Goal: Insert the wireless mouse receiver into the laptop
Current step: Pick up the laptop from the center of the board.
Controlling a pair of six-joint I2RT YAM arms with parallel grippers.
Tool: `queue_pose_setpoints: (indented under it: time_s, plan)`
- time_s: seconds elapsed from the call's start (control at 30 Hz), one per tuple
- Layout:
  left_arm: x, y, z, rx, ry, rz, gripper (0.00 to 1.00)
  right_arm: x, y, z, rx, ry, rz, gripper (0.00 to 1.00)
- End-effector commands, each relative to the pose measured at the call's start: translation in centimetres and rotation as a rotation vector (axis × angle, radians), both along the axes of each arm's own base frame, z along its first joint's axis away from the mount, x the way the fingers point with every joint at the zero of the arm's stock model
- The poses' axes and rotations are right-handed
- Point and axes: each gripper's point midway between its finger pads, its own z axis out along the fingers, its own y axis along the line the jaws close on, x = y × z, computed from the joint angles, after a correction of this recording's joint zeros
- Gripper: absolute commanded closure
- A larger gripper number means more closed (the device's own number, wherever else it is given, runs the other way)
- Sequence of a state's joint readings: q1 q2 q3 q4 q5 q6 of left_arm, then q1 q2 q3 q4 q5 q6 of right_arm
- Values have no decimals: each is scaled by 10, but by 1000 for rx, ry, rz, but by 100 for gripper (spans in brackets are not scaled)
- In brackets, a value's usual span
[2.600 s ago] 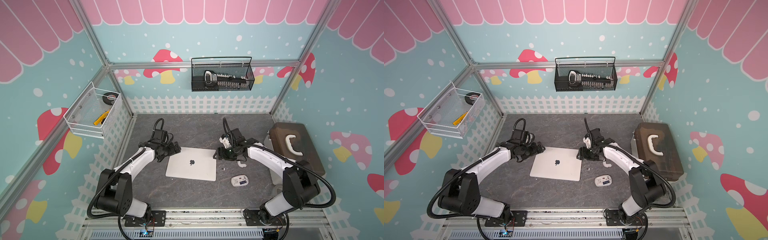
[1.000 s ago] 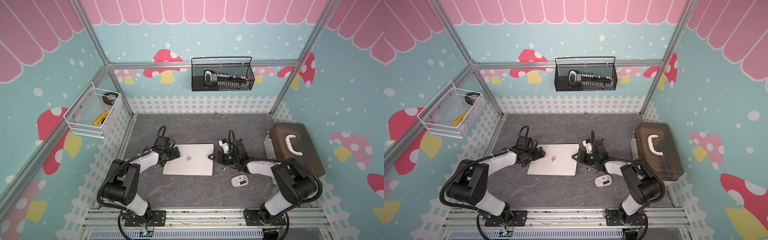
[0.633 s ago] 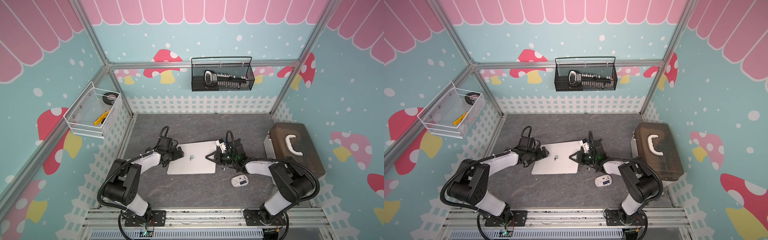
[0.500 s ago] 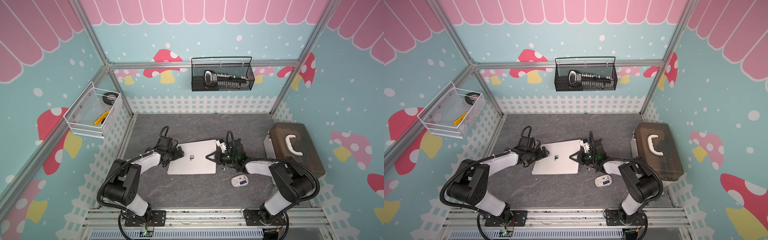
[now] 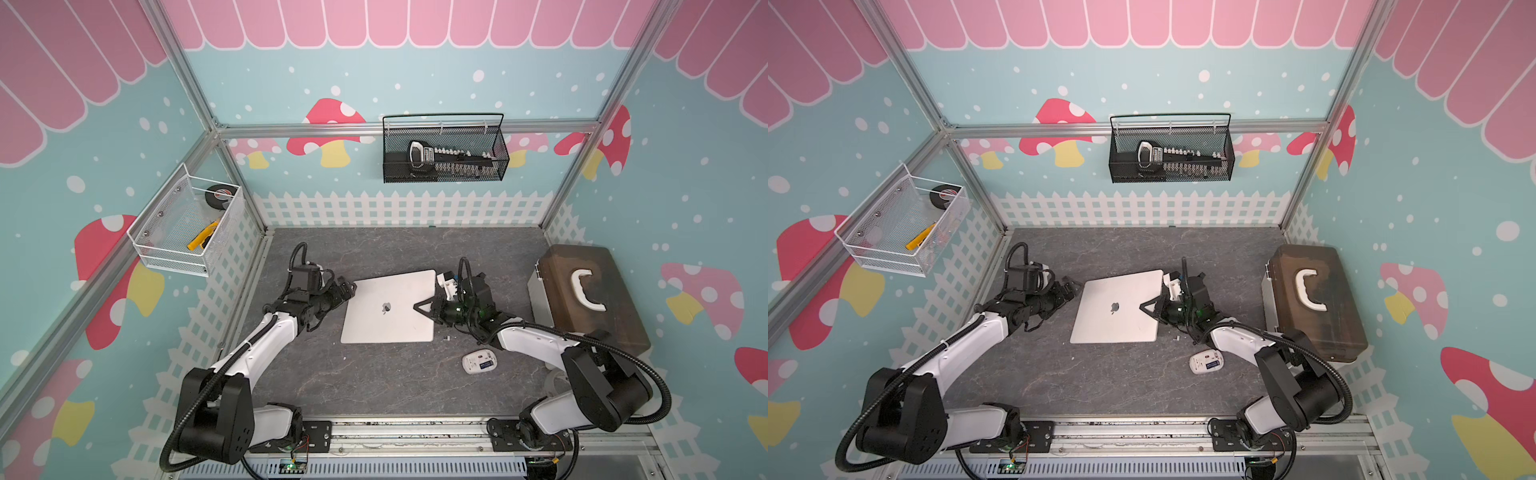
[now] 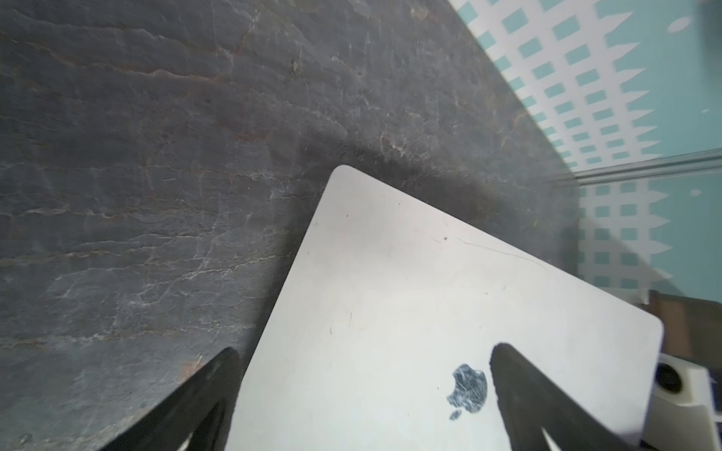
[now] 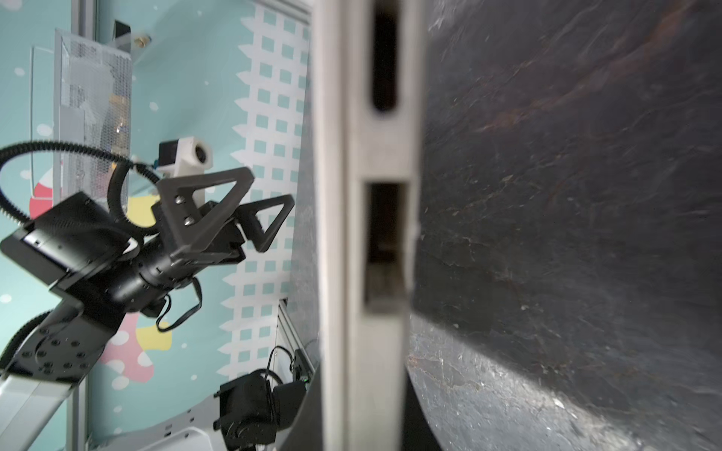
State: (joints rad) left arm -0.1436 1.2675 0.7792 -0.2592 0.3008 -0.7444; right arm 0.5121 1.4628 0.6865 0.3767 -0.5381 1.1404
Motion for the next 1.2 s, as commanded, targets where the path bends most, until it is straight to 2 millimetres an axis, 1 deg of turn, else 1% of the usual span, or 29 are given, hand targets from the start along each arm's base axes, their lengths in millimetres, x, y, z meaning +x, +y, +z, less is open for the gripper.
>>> queue_pose_setpoints:
  time_s: [0.0, 0.13, 0.2, 0.27, 0.4, 0.57, 0.67, 0.83, 0.87, 0.9, 0.93, 1.17]
  plan:
    - [-15, -3, -3, -149, 63, 65, 1, 34, -19, 22, -50, -99, -187, 100]
    - [-24, -11, -1, -328, 68, 131, 2, 47, -31, 17, -51, -59, -310, 100]
    - [-29, -14, -4, -415, 70, 175, 3, 55, -36, 16, -52, -49, -372, 100]
    - [-33, -18, -6, -489, 70, 213, 4, 62, -36, 14, -43, -36, -417, 100]
    - [-38, -27, -12, -585, 63, 269, 4, 68, -23, 8, -24, 2, -460, 100]
    - [-37, -37, -14, -680, 19, 347, 5, 66, -4, -1, -21, 22, -463, 100]
    - [-34, -40, -14, -720, -6, 380, 5, 66, 4, -1, -10, 25, -458, 100]
    - [-23, -54, -6, -781, -49, 392, 6, 60, 18, 0, 0, 22, -431, 100]
    - [-19, -54, -5, -785, -55, 398, 6, 60, 21, 1, 8, 21, -428, 100]
    - [-20, -63, -5, -793, -47, 378, 7, 59, 24, 1, 19, 22, -423, 100]
    - [-19, -68, -6, -800, -41, 374, 7, 58, 28, 1, 32, 27, -417, 100]
    - [-9, -91, -7, -871, -62, 361, 11, 55, 43, -1, 69, 34, -395, 100]
